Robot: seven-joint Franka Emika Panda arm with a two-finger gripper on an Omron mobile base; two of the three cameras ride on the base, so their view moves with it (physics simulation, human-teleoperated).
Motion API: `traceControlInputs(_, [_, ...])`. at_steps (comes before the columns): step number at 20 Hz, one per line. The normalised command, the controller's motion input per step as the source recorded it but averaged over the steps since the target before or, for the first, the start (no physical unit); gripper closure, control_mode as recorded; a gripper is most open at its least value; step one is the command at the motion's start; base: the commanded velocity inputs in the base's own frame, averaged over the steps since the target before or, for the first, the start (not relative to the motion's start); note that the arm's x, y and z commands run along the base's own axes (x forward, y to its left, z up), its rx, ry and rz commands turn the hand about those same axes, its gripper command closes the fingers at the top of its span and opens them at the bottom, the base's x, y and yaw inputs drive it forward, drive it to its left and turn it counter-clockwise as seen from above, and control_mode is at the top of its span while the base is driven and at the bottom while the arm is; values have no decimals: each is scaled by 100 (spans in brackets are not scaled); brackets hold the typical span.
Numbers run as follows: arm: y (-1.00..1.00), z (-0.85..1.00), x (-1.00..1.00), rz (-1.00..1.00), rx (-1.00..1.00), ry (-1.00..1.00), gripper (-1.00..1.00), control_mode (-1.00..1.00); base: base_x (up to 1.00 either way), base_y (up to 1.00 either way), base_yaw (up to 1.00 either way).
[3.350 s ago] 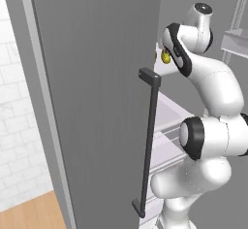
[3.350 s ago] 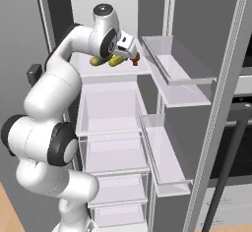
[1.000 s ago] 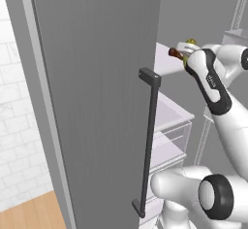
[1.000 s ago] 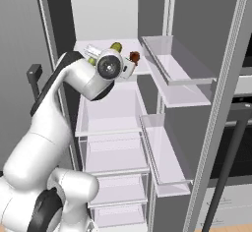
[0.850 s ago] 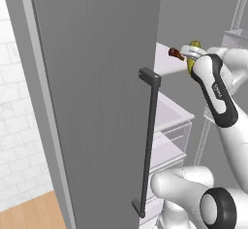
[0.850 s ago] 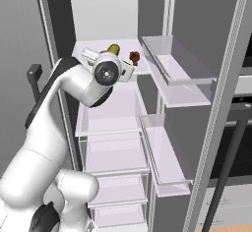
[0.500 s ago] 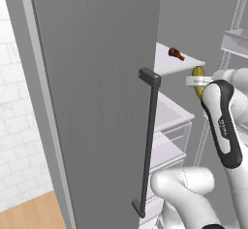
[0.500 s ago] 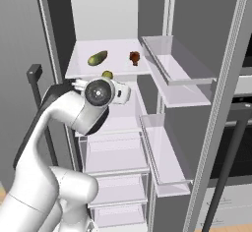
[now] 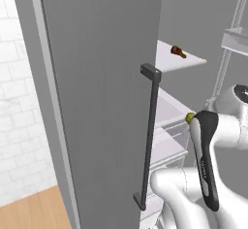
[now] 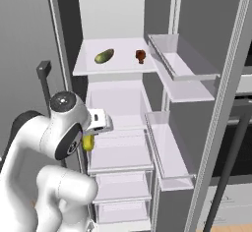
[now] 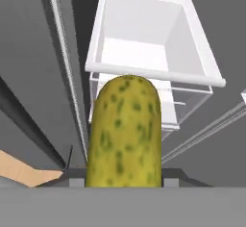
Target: Place one cucumber and one chicken drumstick in each tupperware on the nearby counter, to pack two identical lunches.
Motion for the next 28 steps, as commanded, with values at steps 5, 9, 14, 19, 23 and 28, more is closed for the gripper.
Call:
traceControlInputs(5, [0, 0, 0, 0, 0, 0, 100, 100, -100, -5, 20])
traceControlInputs(9, [0, 0, 0, 0, 0, 0, 100, 100, -100, -71, 5])
traceControlInputs(14, [0, 0, 0, 0, 0, 0, 100, 100, -100, -98, -31])
traceControlInputs(19, [0, 0, 0, 0, 0, 0, 100, 100, -35, -100, -66])
traceControlInputs(23, [0, 0, 0, 0, 0, 0, 100, 100, 5, -100, -78])
traceControlInputs(28, [0, 0, 0, 0, 0, 0, 100, 100, 72, -95, -52])
